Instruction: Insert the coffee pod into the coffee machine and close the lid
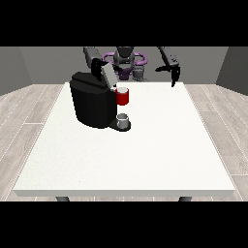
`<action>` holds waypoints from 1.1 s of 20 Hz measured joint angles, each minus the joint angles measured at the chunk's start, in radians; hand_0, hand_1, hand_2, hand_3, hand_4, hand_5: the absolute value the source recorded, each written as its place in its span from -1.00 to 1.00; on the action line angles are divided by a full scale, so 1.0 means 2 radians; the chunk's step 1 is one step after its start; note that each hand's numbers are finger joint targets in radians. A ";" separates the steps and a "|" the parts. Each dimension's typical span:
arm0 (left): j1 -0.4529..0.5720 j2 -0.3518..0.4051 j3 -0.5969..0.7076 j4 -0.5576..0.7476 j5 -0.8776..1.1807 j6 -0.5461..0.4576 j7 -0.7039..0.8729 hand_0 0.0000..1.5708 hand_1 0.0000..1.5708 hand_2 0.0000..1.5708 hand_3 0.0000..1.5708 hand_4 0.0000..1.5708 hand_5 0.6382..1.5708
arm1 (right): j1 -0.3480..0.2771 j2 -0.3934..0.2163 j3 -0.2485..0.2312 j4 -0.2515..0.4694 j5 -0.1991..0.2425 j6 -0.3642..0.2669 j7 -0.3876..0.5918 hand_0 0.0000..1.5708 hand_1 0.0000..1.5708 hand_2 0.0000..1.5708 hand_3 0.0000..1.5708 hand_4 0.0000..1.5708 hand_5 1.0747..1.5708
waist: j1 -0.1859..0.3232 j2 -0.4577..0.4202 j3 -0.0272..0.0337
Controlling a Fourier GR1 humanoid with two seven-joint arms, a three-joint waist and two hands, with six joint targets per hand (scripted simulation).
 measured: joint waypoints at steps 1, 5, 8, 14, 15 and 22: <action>-0.002 0.002 0.001 0.004 0.000 0.000 -0.005 -1.00 -1.00 -1.00 -1.00 -0.56 1.00 | -0.002 0.000 0.001 -0.001 0.002 -0.002 -0.004 -1.00 -1.00 -1.00 -1.00 -0.50 1.00 | -0.001 0.003 -0.0008; -0.016 0.017 0.020 0.033 0.012 -0.002 -0.010 -1.00 -1.00 -1.00 -1.00 -0.55 1.00 | -0.009 0.010 0.012 0.004 0.008 -0.004 -0.004 -1.00 -1.00 -1.00 -1.00 -0.46 1.00 | -0.011 0.004 -0.0003; -0.025 0.018 0.018 0.034 0.014 -0.003 -0.008 -1.00 -1.00 -1.00 -1.00 -0.55 1.00 | -0.023 0.013 0.009 0.013 0.007 -0.010 -0.012 -1.00 -1.00 -1.00 -1.00 -0.44 1.00 | -0.004 0.009 0.0008; -0.030 0.022 0.016 0.037 0.025 -0.018 0.004 -1.00 -1.00 -1.00 -1.00 -0.50 1.00 | -0.054 0.018 0.023 0.043 0.027 -0.016 0.003 -1.00 -1.00 -1.00 -1.00 -0.47 1.00 | 0.014 0.010 0.0023; -0.034 0.028 0.021 0.043 0.029 -0.023 0.002 -1.00 -1.00 -1.00 -1.00 -0.50 1.00 | -0.058 0.019 0.028 0.046 0.030 -0.013 0.001 -1.00 -1.00 -1.00 -1.00 -0.44 1.00 | 0.013 0.014 0.0023; -0.051 0.034 0.025 0.073 0.028 -0.021 -0.018 -1.00 -1.00 -1.00 -1.00 -0.59 1.00 | -0.124 0.028 0.043 0.069 0.061 -0.031 0.037 -1.00 -1.00 -1.00 -1.00 -0.46 1.00 | 0.018 0.028 0.0024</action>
